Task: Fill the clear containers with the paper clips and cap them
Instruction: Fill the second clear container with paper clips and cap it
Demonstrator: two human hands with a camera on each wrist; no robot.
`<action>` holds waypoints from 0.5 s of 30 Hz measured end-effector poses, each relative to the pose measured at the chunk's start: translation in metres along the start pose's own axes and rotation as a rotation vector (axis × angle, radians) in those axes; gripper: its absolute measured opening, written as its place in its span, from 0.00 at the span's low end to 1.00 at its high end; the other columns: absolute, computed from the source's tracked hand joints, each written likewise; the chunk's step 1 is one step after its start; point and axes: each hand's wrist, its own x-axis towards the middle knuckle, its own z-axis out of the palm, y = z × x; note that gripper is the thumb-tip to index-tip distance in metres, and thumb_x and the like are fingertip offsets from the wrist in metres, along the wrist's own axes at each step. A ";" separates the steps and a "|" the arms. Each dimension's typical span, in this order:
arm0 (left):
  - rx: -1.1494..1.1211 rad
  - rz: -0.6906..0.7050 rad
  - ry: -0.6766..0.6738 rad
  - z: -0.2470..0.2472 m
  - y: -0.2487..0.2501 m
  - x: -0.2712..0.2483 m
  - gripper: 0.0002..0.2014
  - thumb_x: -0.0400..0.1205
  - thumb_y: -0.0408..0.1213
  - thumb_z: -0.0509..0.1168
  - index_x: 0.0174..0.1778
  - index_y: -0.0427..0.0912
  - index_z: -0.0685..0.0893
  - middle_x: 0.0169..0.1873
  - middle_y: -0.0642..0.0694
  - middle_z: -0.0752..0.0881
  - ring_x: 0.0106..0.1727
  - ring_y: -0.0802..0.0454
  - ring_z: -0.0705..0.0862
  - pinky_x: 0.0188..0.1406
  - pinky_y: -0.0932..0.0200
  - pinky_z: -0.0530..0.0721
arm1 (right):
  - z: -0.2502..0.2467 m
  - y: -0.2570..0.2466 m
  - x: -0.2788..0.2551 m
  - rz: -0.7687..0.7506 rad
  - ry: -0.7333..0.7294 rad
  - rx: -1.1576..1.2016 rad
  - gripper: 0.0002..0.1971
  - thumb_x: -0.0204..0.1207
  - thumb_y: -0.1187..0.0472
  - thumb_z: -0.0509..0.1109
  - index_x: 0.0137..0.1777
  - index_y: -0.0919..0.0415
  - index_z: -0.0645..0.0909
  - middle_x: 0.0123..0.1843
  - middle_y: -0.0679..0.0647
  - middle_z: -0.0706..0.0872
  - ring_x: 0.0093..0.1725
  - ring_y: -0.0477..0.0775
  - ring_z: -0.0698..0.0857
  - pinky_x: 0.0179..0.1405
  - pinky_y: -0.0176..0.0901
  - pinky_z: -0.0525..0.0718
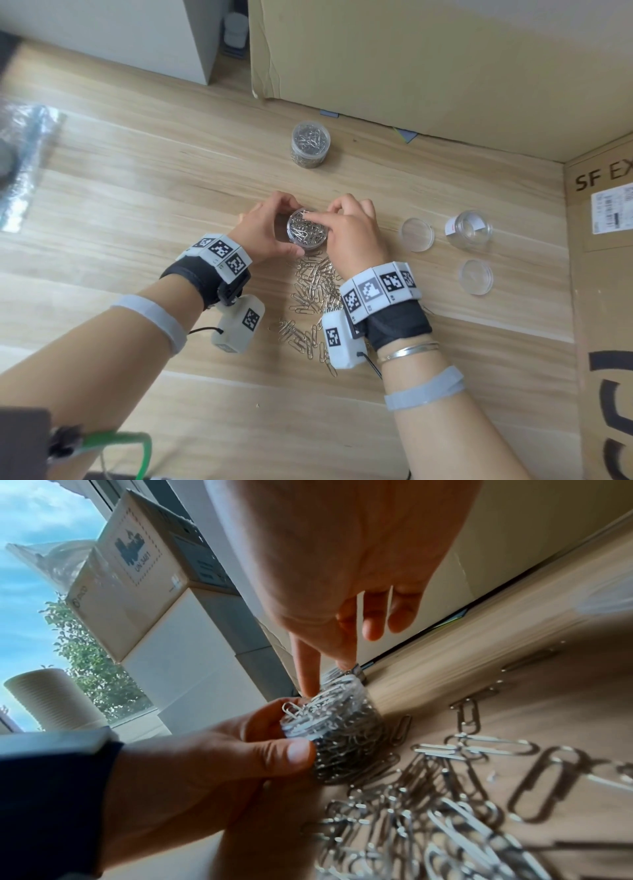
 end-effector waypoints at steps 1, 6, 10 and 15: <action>0.001 0.003 -0.004 0.000 0.000 0.000 0.35 0.57 0.39 0.81 0.56 0.52 0.68 0.57 0.49 0.79 0.64 0.47 0.78 0.69 0.42 0.74 | 0.000 0.002 -0.001 0.005 0.010 -0.011 0.23 0.76 0.71 0.61 0.62 0.43 0.82 0.55 0.51 0.78 0.59 0.55 0.70 0.52 0.46 0.77; 0.026 -0.001 -0.008 -0.001 0.001 -0.001 0.36 0.57 0.43 0.81 0.57 0.54 0.69 0.58 0.50 0.80 0.65 0.47 0.77 0.70 0.41 0.72 | 0.000 0.002 -0.003 0.019 0.112 0.044 0.24 0.75 0.73 0.59 0.59 0.46 0.84 0.54 0.53 0.79 0.58 0.56 0.72 0.53 0.48 0.78; 0.044 0.014 0.005 0.000 0.001 0.000 0.36 0.59 0.39 0.81 0.61 0.46 0.71 0.57 0.50 0.79 0.64 0.46 0.77 0.69 0.42 0.73 | 0.002 -0.005 -0.001 -0.068 0.053 0.041 0.25 0.74 0.73 0.61 0.60 0.43 0.83 0.53 0.52 0.78 0.58 0.56 0.71 0.51 0.48 0.77; 0.055 -0.005 -0.022 -0.002 0.000 -0.002 0.37 0.54 0.55 0.77 0.58 0.63 0.68 0.56 0.56 0.79 0.64 0.48 0.77 0.68 0.39 0.72 | 0.004 0.002 -0.001 -0.032 0.028 0.017 0.23 0.72 0.73 0.62 0.55 0.44 0.86 0.54 0.51 0.78 0.59 0.56 0.71 0.55 0.51 0.78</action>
